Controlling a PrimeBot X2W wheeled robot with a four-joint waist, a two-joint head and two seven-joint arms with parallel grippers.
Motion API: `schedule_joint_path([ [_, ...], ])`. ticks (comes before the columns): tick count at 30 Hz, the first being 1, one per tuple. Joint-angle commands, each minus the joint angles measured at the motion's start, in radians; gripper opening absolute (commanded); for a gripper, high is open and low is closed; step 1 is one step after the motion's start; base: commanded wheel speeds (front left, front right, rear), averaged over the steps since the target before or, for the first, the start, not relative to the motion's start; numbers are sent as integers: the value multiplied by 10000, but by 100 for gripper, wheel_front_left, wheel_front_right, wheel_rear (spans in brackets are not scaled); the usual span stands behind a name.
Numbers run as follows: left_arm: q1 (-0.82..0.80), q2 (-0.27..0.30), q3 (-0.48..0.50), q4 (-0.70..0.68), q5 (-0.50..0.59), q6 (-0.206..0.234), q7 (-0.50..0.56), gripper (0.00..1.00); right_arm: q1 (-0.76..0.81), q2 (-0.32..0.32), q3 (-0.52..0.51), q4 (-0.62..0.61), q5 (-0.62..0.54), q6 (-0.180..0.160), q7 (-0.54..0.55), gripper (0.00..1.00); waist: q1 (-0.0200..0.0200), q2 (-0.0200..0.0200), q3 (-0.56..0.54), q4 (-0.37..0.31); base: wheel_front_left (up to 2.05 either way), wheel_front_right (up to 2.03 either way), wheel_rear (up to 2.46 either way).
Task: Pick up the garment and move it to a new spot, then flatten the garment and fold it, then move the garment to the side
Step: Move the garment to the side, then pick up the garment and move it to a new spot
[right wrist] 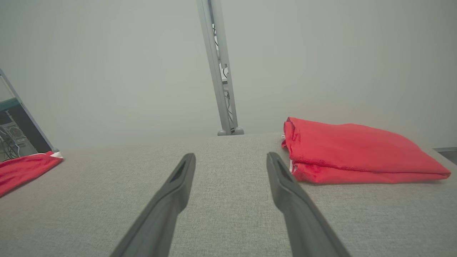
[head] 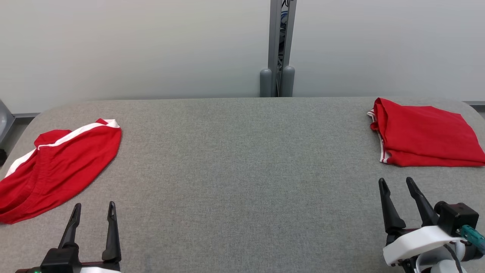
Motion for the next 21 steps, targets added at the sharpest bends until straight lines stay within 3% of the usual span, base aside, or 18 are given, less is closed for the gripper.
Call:
schedule_joint_path([
  [1, 90, 81, 11, 30, 52, 52, -12, 100, 118, 43, -75, -19, -86, -3, -4, 100, 0, 0, -54, -32, 0, 0, 0],
  [13, 79, 191, 54, 877, -567, -278, -8, 100, 377, 324, -131, 21, -806, -3, 360, 100, 0, 0, -178, -135, 0, 0, 0],
  [21, 36, 215, -18, 913, -582, -154, -10, 100, 413, 337, -209, -68, -848, -3, 482, 100, 0, 0, -177, -103, 0, 0, 0],
])
